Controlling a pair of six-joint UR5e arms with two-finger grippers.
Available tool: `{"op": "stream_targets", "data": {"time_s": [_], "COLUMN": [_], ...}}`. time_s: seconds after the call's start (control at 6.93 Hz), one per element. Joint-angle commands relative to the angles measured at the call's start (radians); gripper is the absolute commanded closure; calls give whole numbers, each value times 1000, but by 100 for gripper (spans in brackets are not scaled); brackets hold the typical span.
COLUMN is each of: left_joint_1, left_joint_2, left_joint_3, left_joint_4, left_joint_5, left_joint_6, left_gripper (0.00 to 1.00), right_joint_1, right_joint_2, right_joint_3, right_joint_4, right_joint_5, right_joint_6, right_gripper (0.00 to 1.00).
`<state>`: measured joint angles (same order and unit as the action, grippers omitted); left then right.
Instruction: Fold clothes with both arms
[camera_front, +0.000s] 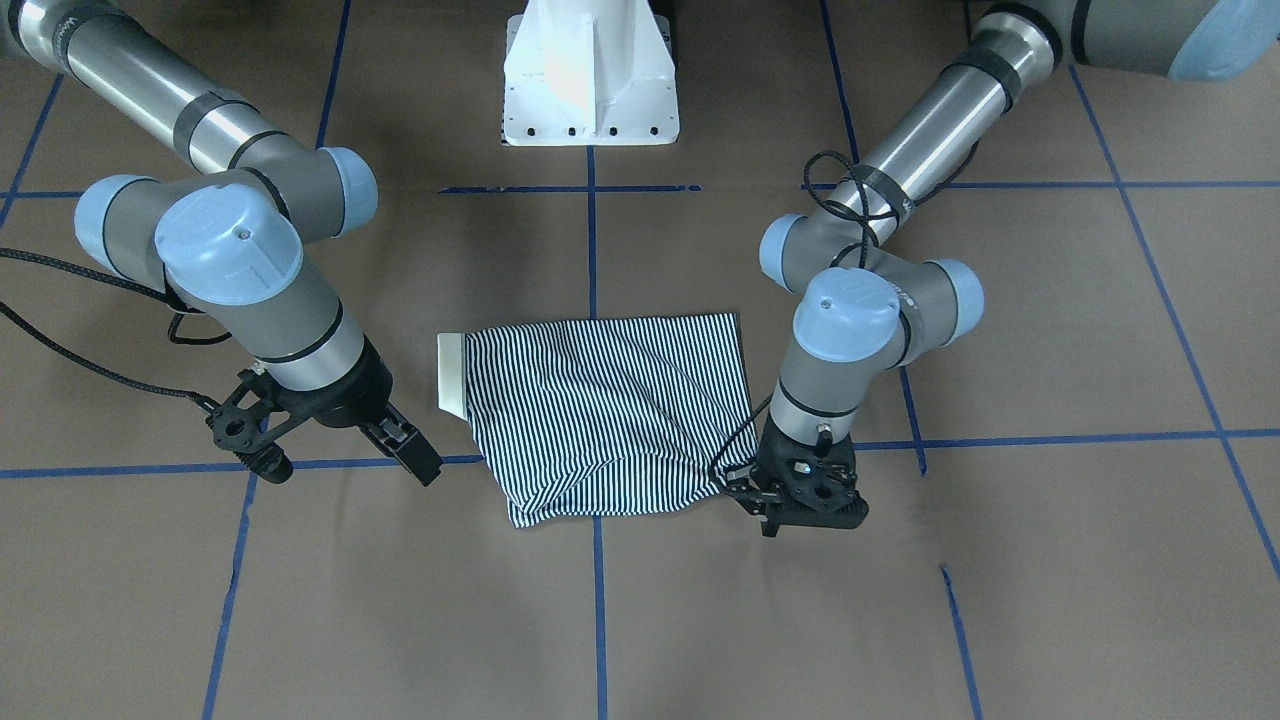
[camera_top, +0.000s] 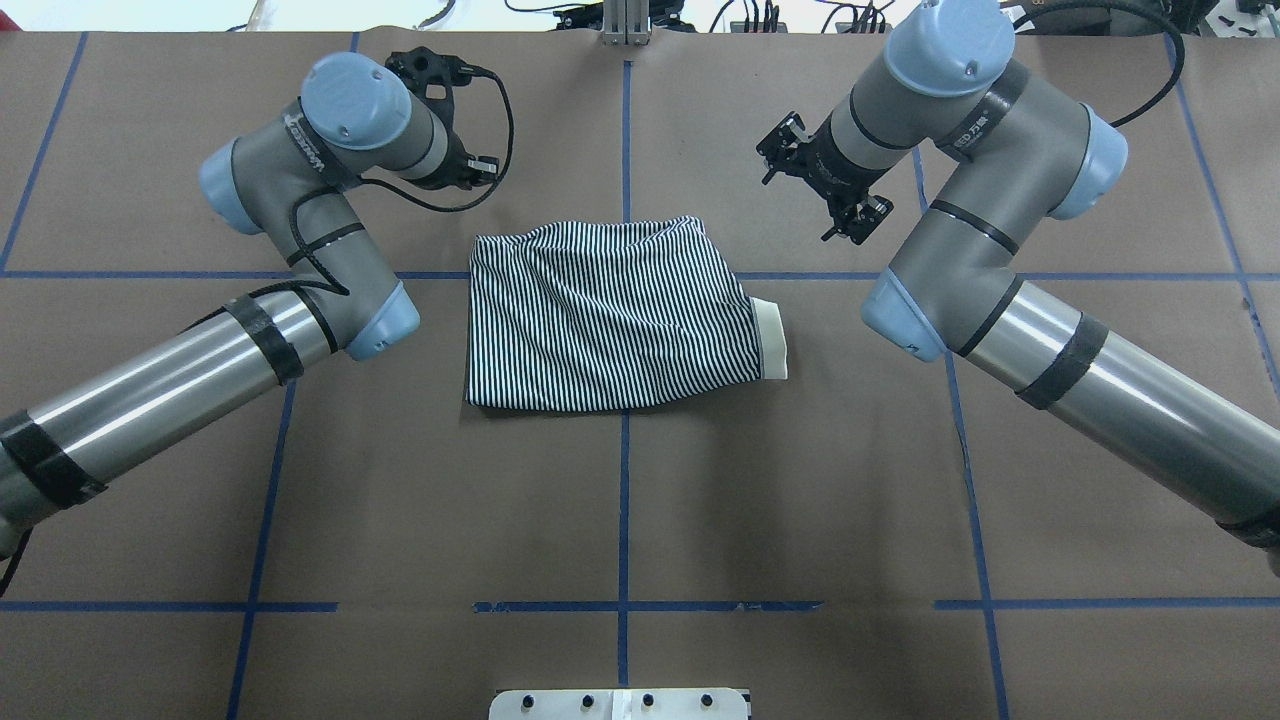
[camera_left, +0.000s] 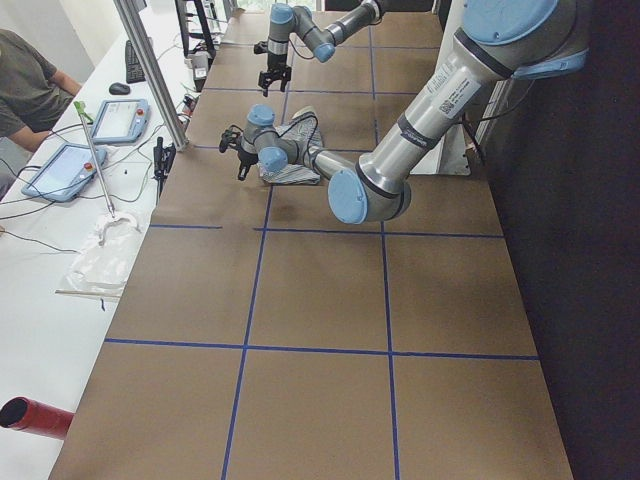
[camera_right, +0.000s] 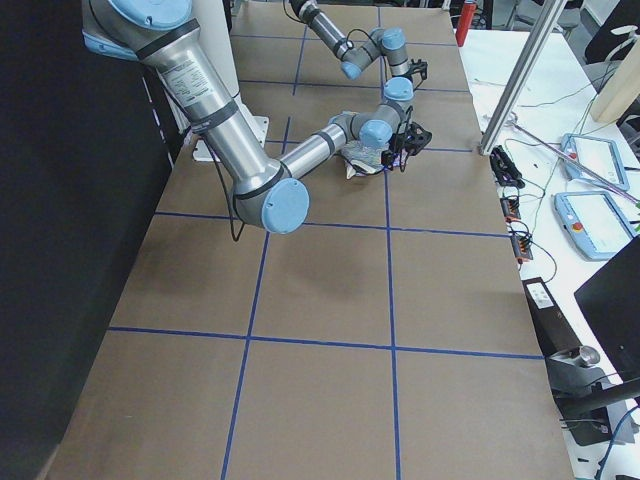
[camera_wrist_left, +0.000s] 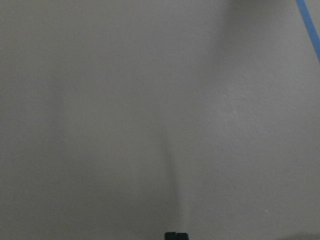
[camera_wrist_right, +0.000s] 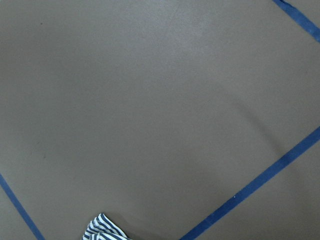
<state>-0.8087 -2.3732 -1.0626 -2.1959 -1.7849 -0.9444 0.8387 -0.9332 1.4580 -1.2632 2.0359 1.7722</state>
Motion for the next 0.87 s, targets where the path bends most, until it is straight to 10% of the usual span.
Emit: {"op": "stream_targets", "data": {"time_s": [0.0, 0.72], "left_joint_1": [-76, -409], "left_joint_2": [5, 371], "left_joint_3": [4, -250], "left_joint_4": [-4, -56], "left_joint_5": [-34, -486], "left_joint_6": [84, 407], "left_gripper": [100, 100], "right_joint_1": [19, 329], "right_joint_2": [-35, -306], "right_joint_3": [24, 44], "right_joint_4": [-5, -12], "right_joint_5": [7, 205], "right_joint_6": [-31, -777], "right_gripper": [0, 0]}}
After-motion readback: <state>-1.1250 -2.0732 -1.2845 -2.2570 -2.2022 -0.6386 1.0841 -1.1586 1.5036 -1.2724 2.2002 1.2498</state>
